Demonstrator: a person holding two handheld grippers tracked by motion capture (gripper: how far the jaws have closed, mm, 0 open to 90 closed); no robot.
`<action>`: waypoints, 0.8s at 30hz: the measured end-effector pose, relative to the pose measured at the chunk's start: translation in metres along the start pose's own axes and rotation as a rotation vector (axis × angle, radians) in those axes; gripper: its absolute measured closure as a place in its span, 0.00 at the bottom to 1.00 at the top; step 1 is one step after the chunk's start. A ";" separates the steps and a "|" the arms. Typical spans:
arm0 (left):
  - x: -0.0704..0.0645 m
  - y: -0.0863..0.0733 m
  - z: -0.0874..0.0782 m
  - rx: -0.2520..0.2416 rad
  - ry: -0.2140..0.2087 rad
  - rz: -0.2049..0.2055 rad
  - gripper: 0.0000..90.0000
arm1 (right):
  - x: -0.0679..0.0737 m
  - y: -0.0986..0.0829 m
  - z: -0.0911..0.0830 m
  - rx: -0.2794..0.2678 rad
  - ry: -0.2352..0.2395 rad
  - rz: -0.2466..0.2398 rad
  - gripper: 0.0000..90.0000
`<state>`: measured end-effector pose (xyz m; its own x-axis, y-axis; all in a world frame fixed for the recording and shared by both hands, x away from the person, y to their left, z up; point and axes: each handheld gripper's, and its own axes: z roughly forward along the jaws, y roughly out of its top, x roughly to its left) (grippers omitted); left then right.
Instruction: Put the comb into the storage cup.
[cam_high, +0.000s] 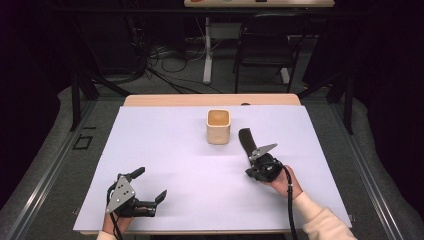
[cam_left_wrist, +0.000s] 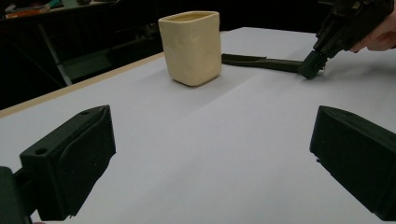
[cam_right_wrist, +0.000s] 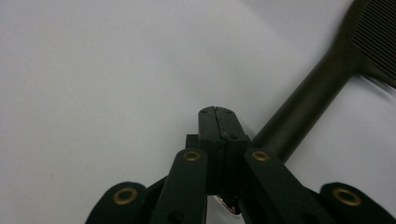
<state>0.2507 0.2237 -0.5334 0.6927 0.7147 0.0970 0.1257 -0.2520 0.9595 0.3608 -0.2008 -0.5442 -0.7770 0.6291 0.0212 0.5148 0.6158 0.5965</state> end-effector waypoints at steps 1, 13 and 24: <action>0.000 0.000 0.000 0.001 0.001 0.001 0.00 | 0.000 0.000 0.000 0.003 -0.002 0.004 1.00; 0.000 0.000 0.000 0.001 0.002 0.001 0.00 | -0.006 -0.002 -0.002 0.008 -0.011 0.011 1.00; 0.000 0.000 0.000 0.005 0.000 0.002 0.00 | -0.009 -0.002 -0.004 0.008 -0.028 0.024 1.00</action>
<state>0.2510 0.2237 -0.5335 0.6929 0.7142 0.0988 0.1282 -0.2569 0.9579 0.3649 -0.2096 -0.5427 -0.7538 0.6570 0.0127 0.5363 0.6039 0.5897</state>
